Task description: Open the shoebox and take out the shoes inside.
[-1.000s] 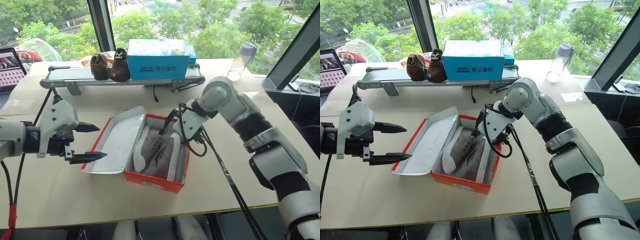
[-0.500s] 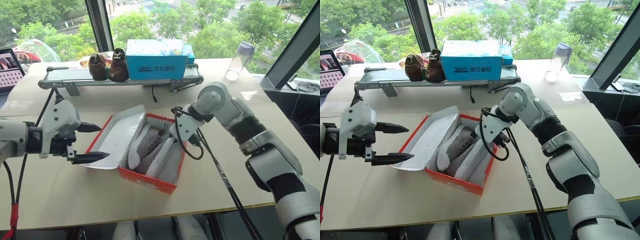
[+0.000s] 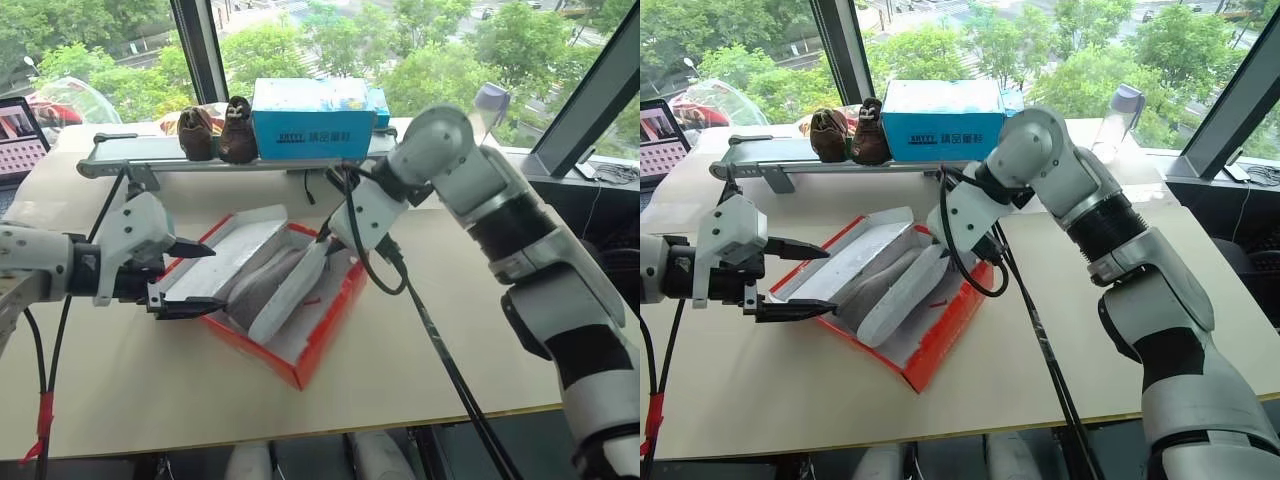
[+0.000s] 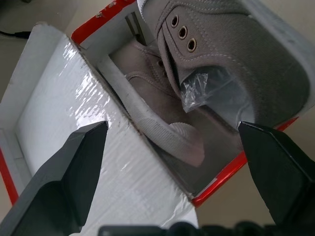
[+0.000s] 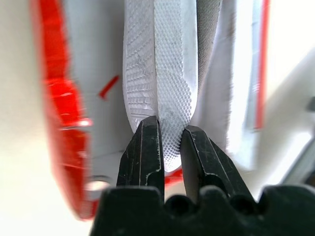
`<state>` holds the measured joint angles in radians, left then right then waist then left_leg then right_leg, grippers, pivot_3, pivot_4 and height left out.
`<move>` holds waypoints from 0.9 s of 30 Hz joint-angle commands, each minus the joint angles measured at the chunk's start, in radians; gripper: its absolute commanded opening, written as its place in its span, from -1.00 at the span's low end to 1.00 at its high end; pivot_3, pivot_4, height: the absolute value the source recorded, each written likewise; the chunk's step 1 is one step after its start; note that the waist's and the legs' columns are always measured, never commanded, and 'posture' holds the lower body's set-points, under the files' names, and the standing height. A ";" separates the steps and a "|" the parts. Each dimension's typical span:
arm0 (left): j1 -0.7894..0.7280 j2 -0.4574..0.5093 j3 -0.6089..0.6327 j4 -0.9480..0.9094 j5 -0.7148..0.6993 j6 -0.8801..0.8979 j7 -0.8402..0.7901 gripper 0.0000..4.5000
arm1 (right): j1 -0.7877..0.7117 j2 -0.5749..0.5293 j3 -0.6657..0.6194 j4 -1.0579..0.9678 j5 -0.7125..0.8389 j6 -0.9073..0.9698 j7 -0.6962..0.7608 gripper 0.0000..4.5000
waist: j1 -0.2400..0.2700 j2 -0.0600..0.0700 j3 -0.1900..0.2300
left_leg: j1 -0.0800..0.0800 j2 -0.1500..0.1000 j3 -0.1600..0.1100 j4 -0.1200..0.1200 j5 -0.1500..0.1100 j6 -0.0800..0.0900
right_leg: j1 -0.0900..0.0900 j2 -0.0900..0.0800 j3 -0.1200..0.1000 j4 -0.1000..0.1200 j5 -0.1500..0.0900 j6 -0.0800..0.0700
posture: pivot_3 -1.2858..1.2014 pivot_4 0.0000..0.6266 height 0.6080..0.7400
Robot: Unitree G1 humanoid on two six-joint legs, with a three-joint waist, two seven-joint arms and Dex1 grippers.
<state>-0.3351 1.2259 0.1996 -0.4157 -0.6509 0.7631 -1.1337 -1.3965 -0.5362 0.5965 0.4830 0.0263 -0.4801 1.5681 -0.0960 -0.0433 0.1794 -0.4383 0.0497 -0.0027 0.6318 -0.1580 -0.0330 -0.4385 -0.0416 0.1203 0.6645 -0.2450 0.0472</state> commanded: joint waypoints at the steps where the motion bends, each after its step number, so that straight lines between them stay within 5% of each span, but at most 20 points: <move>1: -0.043 -0.001 -0.019 0.023 0.023 -0.039 -0.017 1.00 | -0.083 -0.061 -0.067 0.022 0.041 0.037 0.046 -0.90 | 0.004 0.000 0.000 | 0.000 0.000 0.000 0.000 0.000 0.000 | 0.000 0.000 0.000 0.000 0.000 0.000 | 0.03 -0.52 1.00; 5: -0.091 -0.016 -0.066 0.057 0.046 -0.065 -0.037 1.00 | -0.146 -0.101 -0.129 0.092 -0.016 0.134 -0.016 -0.90 | 0.009 0.000 0.000 | 0.000 0.000 0.000 0.000 0.000 0.000 | 0.000 0.000 0.000 0.000 0.000 0.000 | 0.03 -0.52 1.00; 10: -0.163 -0.048 -0.124 0.099 0.067 -0.097 -0.074 1.00 | -0.170 -0.269 -0.152 0.304 -0.267 0.279 -0.314 -0.90 | 0.027 0.000 0.000 | 0.000 0.000 0.000 0.000 0.000 0.000 | 0.000 0.000 0.000 -0.001 0.000 0.000 | 0.03 -0.52 1.00; 16: -0.202 -0.043 -0.151 0.143 0.091 -0.113 -0.121 1.00 | 0.170 -0.512 -0.258 0.008 -0.282 0.657 -0.250 -0.90 | 0.045 0.001 0.000 | -0.002 -0.002 0.001 -0.002 0.000 0.000 | -0.001 -0.001 0.001 -0.003 -0.002 -0.001 | 0.03 -0.52 1.00; 19: -0.232 -0.054 -0.186 0.172 0.123 -0.134 -0.145 1.00 | 0.362 -0.605 -0.313 -0.154 -0.282 0.800 -0.242 -0.90 | 0.040 0.011 0.007 | -0.002 -0.002 0.002 -0.002 0.000 0.000 | -0.003 -0.001 0.003 0.000 -0.002 0.000 | 0.03 -0.52 1.00; 27: -0.325 -0.104 -0.259 0.238 0.173 -0.159 -0.193 1.00 | 0.594 -0.603 -0.376 -0.233 -0.365 1.021 -0.468 -0.90 | 0.017 0.013 0.008 | -0.001 -0.002 0.002 0.006 0.000 0.001 | 0.000 -0.001 0.004 0.001 -0.003 0.008 | 0.03 -0.52 1.00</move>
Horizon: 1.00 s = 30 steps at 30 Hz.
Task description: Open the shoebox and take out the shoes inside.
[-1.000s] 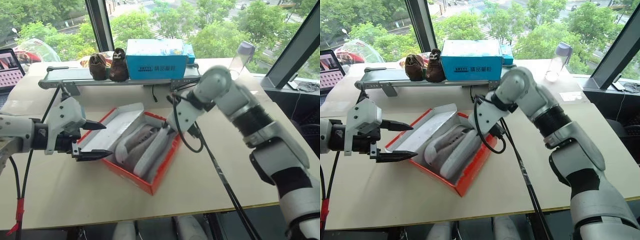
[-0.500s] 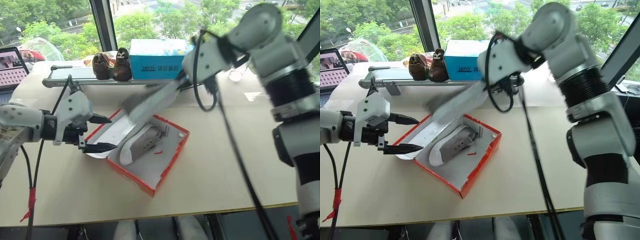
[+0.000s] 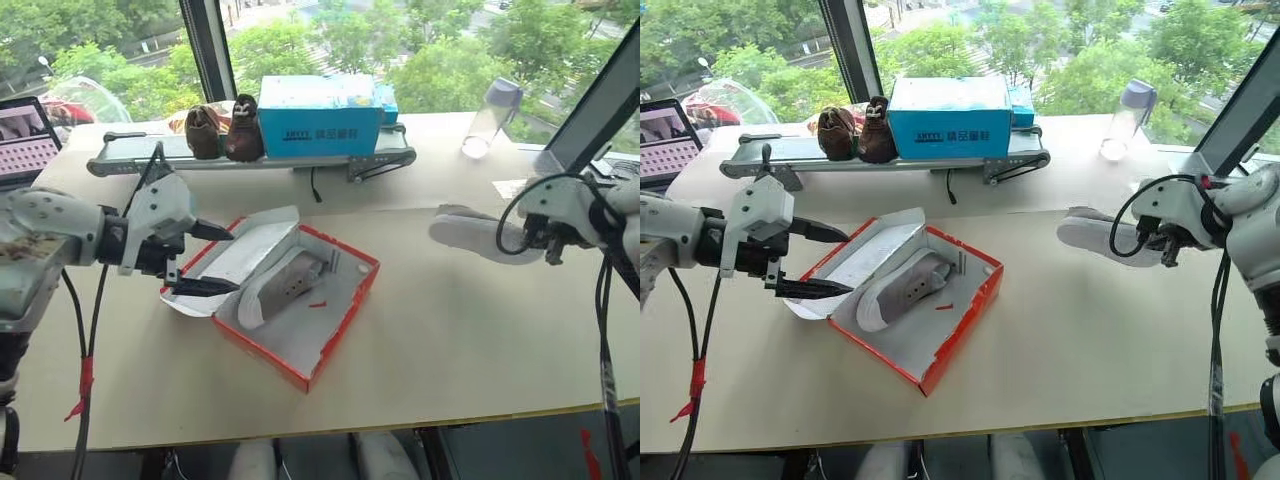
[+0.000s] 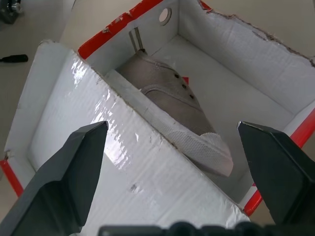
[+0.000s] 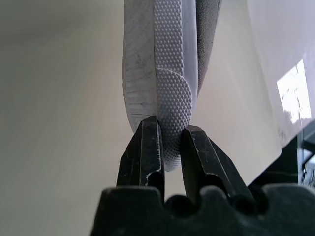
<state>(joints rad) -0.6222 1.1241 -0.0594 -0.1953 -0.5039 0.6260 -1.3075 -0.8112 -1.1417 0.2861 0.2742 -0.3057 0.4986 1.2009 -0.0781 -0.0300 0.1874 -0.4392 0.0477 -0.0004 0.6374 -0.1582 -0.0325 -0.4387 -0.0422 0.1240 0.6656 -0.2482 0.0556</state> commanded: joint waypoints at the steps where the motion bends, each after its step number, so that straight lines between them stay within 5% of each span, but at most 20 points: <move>1: -0.044 -0.005 -0.003 0.022 0.030 -0.025 -0.025 1.00 | 0.022 0.007 -0.065 -0.021 -0.039 0.035 -0.130 -0.90 | -0.001 0.000 0.000 | 0.000 0.000 0.001 0.001 0.000 0.000 | 0.001 0.000 0.001 0.000 0.000 0.001 | 0.03 -0.52 1.00; 11: -0.073 -0.016 -0.008 0.033 0.057 -0.027 -0.054 1.00 | 0.214 0.079 -0.097 -0.243 -0.009 0.149 -0.181 -0.90 | 0.005 -0.001 -0.001 | -0.002 0.000 0.000 0.001 0.000 0.000 | 0.001 0.000 0.001 -0.001 0.000 0.002 | 0.03 -0.52 1.00; 17: -0.074 -0.008 -0.003 0.031 0.064 -0.021 -0.061 1.00 | 0.281 0.039 -0.118 -0.537 0.166 0.388 0.030 0.07 | 0.005 -0.001 -0.001 | -0.001 0.000 0.000 0.002 0.000 0.000 | 0.002 0.000 0.000 -0.001 0.000 0.002 | 0.03 -0.52 1.00; 23: -0.074 0.000 0.003 0.026 0.069 -0.012 -0.063 1.00 | 0.233 -0.022 -0.137 -0.584 0.264 0.428 0.103 0.96 | 0.011 -0.001 -0.001 | -0.002 0.000 -0.001 0.002 0.000 0.000 | 0.002 0.000 0.000 -0.001 0.000 0.002 | 0.03 -0.52 1.00; 30: -0.045 0.029 0.033 0.009 0.064 0.005 -0.055 1.00 | -0.078 0.230 -0.220 -0.549 0.522 0.427 0.101 0.99 | -0.017 -0.001 0.000 | -0.001 0.001 0.000 0.003 0.000 0.000 | 0.002 0.000 0.000 -0.001 0.000 0.002 | 0.03 -0.52 1.00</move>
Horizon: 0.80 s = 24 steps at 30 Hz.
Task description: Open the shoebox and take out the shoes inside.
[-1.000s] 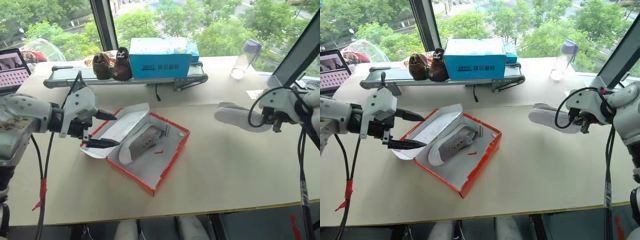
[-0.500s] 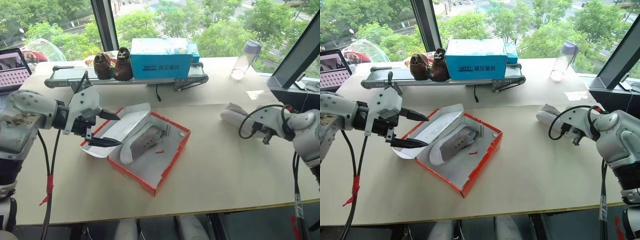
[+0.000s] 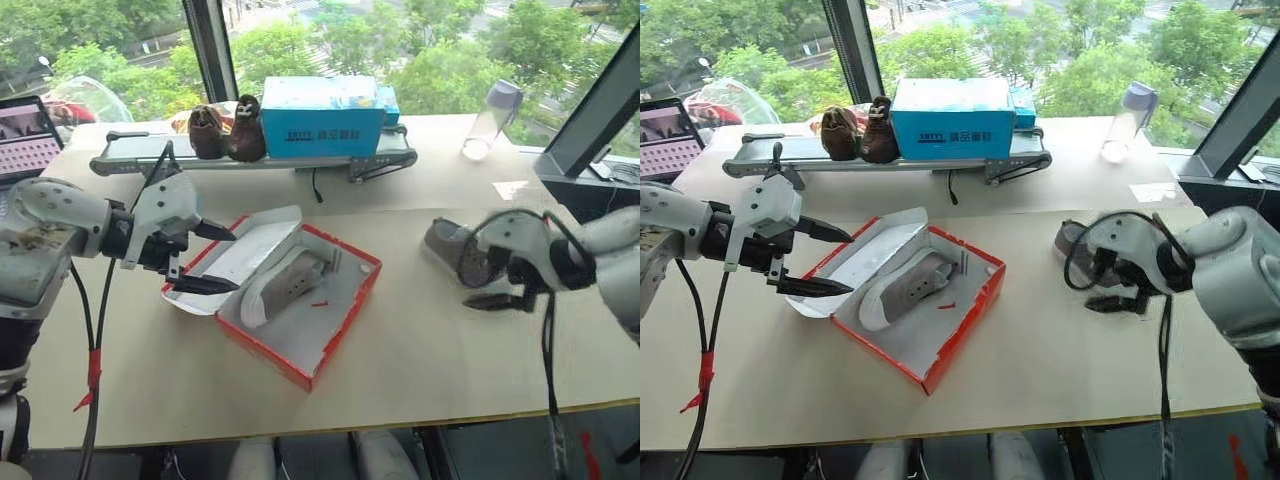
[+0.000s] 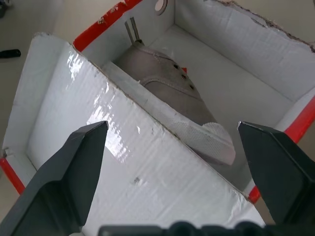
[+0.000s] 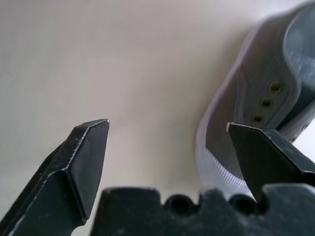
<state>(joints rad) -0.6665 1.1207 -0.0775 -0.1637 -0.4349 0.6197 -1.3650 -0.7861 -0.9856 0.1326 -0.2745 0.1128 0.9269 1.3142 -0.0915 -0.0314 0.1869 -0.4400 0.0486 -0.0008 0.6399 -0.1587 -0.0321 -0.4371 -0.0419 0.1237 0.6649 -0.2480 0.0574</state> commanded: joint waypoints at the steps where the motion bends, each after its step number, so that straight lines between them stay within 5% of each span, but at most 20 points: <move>1: 0.007 0.037 0.058 -0.026 -0.005 0.014 0.006 1.00 | -0.145 0.115 -0.059 0.014 0.124 -0.008 -0.019 0.99 | -0.005 0.000 0.000 | 0.000 0.000 0.000 0.000 0.000 0.000 | 0.000 0.000 0.000 0.000 0.000 0.000 | 0.03 -0.52 1.00; 7: 0.069 0.068 0.112 -0.072 -0.018 0.044 0.034 1.00 | -0.248 0.364 0.113 0.234 -0.017 -0.412 -0.175 0.99 | -0.005 -0.003 -0.001 | -0.002 0.000 -0.001 0.000 0.000 0.000 | 0.000 0.000 -0.001 -0.001 0.000 0.000 | 0.03 -0.52 1.00; 12: 0.114 0.092 0.165 -0.119 -0.047 0.091 0.049 1.00 | -0.252 0.465 0.258 0.449 -0.154 -0.744 -0.216 0.99 | 0.001 -0.004 -0.001 | -0.002 -0.001 -0.001 0.000 0.000 0.000 | 0.000 0.000 -0.001 -0.001 0.000 0.000 | 0.03 -0.52 1.00; 16: 0.153 0.112 0.205 -0.154 -0.073 0.133 0.064 1.00 | -0.273 0.469 0.335 0.601 -0.278 -1.030 -0.249 0.99 | 0.000 -0.004 -0.001 | -0.004 0.000 -0.002 0.000 0.000 0.000 | -0.001 0.000 -0.002 -0.001 0.002 -0.004 | 0.03 -0.52 1.00; 24: 0.216 0.144 0.285 -0.189 -0.132 0.181 0.066 1.00 | -0.284 0.497 0.329 0.643 -0.267 -1.151 -0.183 0.99 | -0.008 -0.004 -0.001 | -0.003 0.000 -0.002 0.000 0.000 0.000 | -0.001 0.000 -0.002 0.000 0.002 -0.004 | 0.03 -0.52 1.00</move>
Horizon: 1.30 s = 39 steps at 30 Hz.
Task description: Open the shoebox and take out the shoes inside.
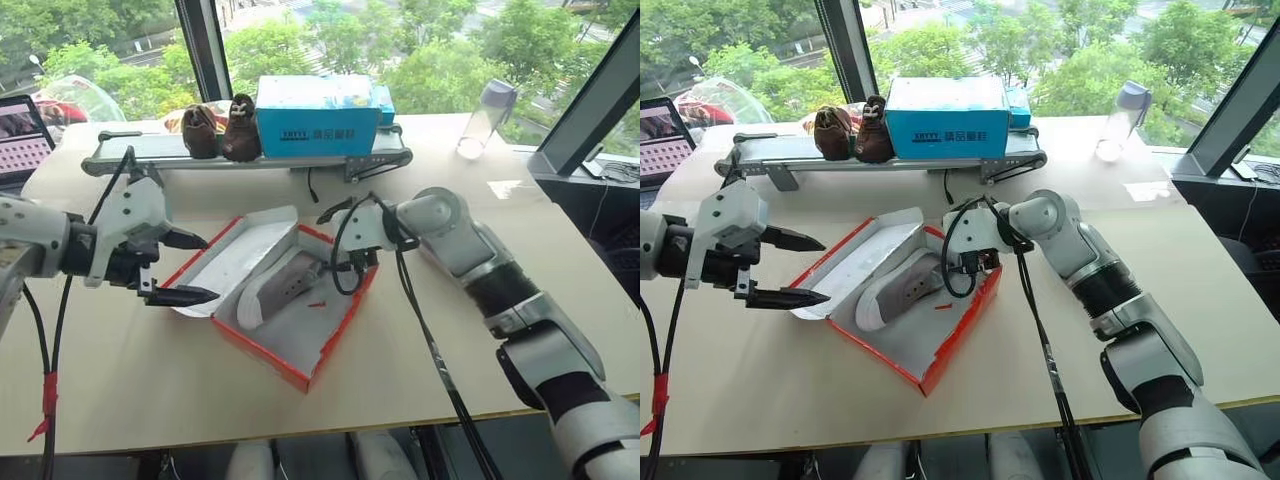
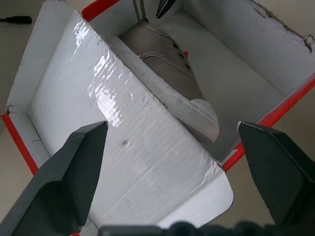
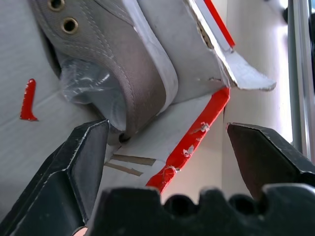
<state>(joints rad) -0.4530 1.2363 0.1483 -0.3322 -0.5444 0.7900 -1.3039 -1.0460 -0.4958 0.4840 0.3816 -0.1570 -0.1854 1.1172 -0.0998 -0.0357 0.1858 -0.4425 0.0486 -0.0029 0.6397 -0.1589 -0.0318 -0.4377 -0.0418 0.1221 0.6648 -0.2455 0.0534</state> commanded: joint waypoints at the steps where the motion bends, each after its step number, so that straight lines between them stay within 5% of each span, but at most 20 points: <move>1: 0.001 0.026 0.073 -0.021 -0.037 0.019 0.008 1.00 | -0.021 0.008 -0.022 -0.015 0.001 -0.043 0.018 0.99 | 0.000 0.000 0.000 | 0.000 0.000 0.000 0.000 0.000 0.000 | 0.000 0.000 0.000 0.000 0.000 0.000 | 0.03 -0.52 1.00; 11: 0.066 0.059 0.294 -0.007 -0.134 0.077 -0.019 1.00 | 0.019 0.028 -0.028 -0.096 0.016 0.009 0.038 0.99 | 0.001 0.000 0.000 | 0.001 0.000 0.000 0.000 0.000 0.000 | 0.000 0.000 0.000 0.000 0.000 0.000 | 0.03 -0.52 1.00; 21: 0.121 0.061 0.376 -0.037 -0.178 0.084 0.004 1.00 | -0.001 0.100 0.060 0.187 -0.196 -0.176 -0.151 0.99 | 0.002 -0.003 -0.002 | 0.002 0.000 0.000 0.000 0.000 0.000 | 0.002 0.000 -0.001 0.000 0.000 0.000 | 0.03 -0.52 1.00; 24: 0.134 0.059 0.385 -0.041 -0.183 0.081 0.008 1.00 | -0.012 0.114 0.054 0.225 -0.204 -0.196 -0.158 0.67 | -0.002 -0.004 -0.002 | 0.003 0.000 0.000 0.000 0.000 0.000 | 0.003 0.000 -0.001 0.000 0.000 0.000 | 0.03 -0.52 1.00; 34: 0.125 0.049 0.339 -0.017 -0.176 0.036 0.026 1.00 | -0.010 0.109 0.008 0.143 -0.157 -0.143 -0.101 -0.88 | -0.001 -0.005 -0.003 | 0.011 0.001 -0.001 0.000 0.000 0.000 | 0.011 0.000 -0.001 -0.001 -0.002 0.002 | 0.03 -0.52 1.00; 39: 0.090 0.045 0.282 0.012 -0.169 -0.002 0.029 1.00 | 0.003 0.102 -0.040 0.002 -0.105 -0.018 -0.056 -0.88 | 0.002 -0.005 -0.003 | 0.011 0.001 -0.001 -0.001 0.000 0.000 | 0.010 0.000 -0.001 -0.001 -0.003 0.002 | 0.03 -0.52 1.00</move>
<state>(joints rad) -0.3384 1.2738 0.4253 -0.3277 -0.7133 0.8117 -1.2782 -1.0366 -0.3838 0.4954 0.4609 -0.3052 -0.2484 1.0486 -0.0982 -0.0406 0.1829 -0.4320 0.0492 -0.0035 0.6387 -0.1590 -0.0321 -0.4273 -0.0416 0.1207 0.6640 -0.2481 0.0553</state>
